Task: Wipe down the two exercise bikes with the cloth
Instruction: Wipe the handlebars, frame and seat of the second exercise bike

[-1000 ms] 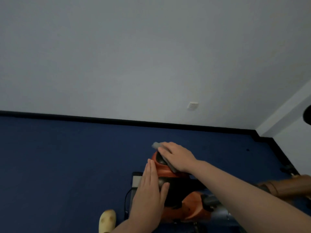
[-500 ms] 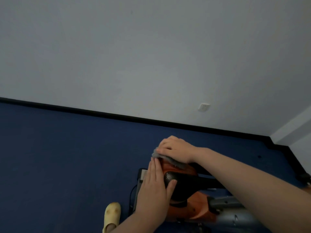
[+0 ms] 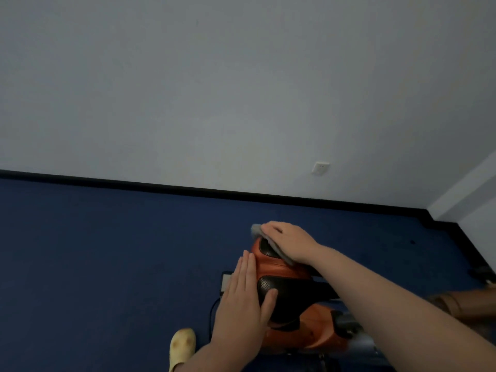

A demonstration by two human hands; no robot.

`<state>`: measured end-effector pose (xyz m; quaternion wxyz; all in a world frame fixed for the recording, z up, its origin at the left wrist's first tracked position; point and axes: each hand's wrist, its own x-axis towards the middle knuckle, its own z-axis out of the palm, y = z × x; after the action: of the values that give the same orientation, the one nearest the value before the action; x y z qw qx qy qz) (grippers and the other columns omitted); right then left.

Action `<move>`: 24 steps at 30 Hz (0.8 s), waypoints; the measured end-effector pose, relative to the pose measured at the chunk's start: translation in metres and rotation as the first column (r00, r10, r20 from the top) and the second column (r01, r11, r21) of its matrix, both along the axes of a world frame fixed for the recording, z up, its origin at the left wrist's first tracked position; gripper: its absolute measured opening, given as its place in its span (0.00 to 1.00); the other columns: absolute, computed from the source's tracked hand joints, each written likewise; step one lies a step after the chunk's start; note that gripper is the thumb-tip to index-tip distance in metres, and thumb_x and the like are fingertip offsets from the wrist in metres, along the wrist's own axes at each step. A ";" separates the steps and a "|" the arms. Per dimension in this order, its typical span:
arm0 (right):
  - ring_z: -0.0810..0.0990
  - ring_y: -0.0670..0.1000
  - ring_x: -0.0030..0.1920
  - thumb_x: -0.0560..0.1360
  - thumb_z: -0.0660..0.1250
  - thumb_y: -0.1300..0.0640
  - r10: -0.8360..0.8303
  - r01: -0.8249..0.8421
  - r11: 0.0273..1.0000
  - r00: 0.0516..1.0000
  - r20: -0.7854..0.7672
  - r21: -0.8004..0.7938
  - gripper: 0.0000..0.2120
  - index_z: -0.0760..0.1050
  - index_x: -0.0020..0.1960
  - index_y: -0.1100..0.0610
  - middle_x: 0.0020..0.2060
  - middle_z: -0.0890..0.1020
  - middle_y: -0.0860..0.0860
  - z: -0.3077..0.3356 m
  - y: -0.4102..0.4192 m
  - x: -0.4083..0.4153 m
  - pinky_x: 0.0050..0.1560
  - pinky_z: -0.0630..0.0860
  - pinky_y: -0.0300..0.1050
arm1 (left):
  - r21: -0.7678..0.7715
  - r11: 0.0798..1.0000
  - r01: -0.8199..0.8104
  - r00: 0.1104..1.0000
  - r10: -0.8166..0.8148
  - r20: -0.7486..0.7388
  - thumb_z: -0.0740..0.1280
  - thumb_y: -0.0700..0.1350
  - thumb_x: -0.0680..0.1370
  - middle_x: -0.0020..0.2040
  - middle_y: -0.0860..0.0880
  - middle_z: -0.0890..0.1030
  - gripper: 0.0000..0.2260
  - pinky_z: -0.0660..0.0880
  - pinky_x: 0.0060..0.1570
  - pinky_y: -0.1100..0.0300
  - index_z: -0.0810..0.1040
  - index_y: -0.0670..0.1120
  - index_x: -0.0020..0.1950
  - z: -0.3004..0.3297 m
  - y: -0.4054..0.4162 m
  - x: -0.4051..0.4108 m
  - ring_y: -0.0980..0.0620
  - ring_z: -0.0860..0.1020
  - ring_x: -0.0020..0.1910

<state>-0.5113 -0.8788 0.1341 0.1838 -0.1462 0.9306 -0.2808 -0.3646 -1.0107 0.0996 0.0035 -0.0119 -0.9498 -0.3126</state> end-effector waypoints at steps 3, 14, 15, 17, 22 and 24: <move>0.75 0.55 0.59 0.82 0.47 0.41 -0.044 0.067 0.981 0.991 -0.127 0.181 0.18 0.70 0.64 0.43 0.61 0.76 0.49 -0.007 0.002 0.014 0.55 0.71 0.52 | 0.002 1.000 0.014 1.000 -0.014 -0.021 0.49 0.63 0.79 0.73 0.64 0.32 0.32 0.33 0.61 0.76 0.26 0.61 0.70 0.001 -0.001 0.000 0.66 0.37 0.73; 0.74 0.59 0.60 0.80 0.52 0.53 -0.276 0.254 0.897 0.961 0.008 0.362 0.18 0.66 0.68 0.53 0.64 0.74 0.56 0.000 0.011 0.014 0.56 0.72 0.54 | 0.148 0.988 0.051 0.996 -0.039 -0.078 0.51 0.56 0.82 0.75 0.65 0.40 0.28 0.52 0.74 0.61 0.34 0.63 0.73 0.005 0.000 -0.021 0.65 0.46 0.75; 0.75 0.57 0.60 0.81 0.50 0.50 -0.276 0.277 0.909 0.960 -0.051 0.312 0.18 0.68 0.68 0.50 0.63 0.75 0.54 -0.002 0.003 0.017 0.55 0.71 0.53 | 0.171 0.984 0.044 0.997 -0.032 -0.071 0.50 0.56 0.82 0.76 0.63 0.42 0.26 0.53 0.75 0.60 0.36 0.62 0.74 0.006 0.001 -0.024 0.65 0.47 0.75; 0.75 0.53 0.58 0.81 0.44 0.42 -0.291 0.338 0.923 0.926 -0.241 0.185 0.22 0.70 0.66 0.45 0.62 0.77 0.48 -0.006 -0.007 0.034 0.54 0.70 0.52 | 0.235 0.971 0.030 0.999 -0.019 -0.050 0.49 0.56 0.82 0.78 0.61 0.47 0.24 0.52 0.75 0.61 0.41 0.60 0.75 0.010 0.003 -0.031 0.65 0.48 0.75; 0.73 0.50 0.58 0.80 0.41 0.40 -0.043 0.170 0.939 0.920 -0.389 0.298 0.24 0.62 0.71 0.43 0.64 0.73 0.43 -0.006 0.034 0.068 0.52 0.72 0.49 | 0.236 0.970 0.057 0.998 -0.051 -0.034 0.42 0.62 0.78 0.76 0.61 0.53 0.29 0.49 0.72 0.67 0.49 0.56 0.78 0.013 0.000 -0.046 0.67 0.51 0.72; 0.77 0.54 0.55 0.82 0.46 0.44 -0.082 0.204 0.868 0.958 -0.274 0.453 0.18 0.66 0.67 0.46 0.59 0.77 0.48 -0.006 0.054 0.060 0.47 0.73 0.49 | 0.225 0.971 0.078 0.997 -0.073 -0.030 0.44 0.60 0.80 0.76 0.62 0.51 0.27 0.49 0.71 0.67 0.48 0.56 0.78 0.012 0.001 -0.051 0.67 0.51 0.73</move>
<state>-0.4516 -0.8248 0.1285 0.0758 -0.0601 0.9947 -0.0358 -0.4160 -1.0099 0.1113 0.0034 -0.0510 -0.9069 -0.4182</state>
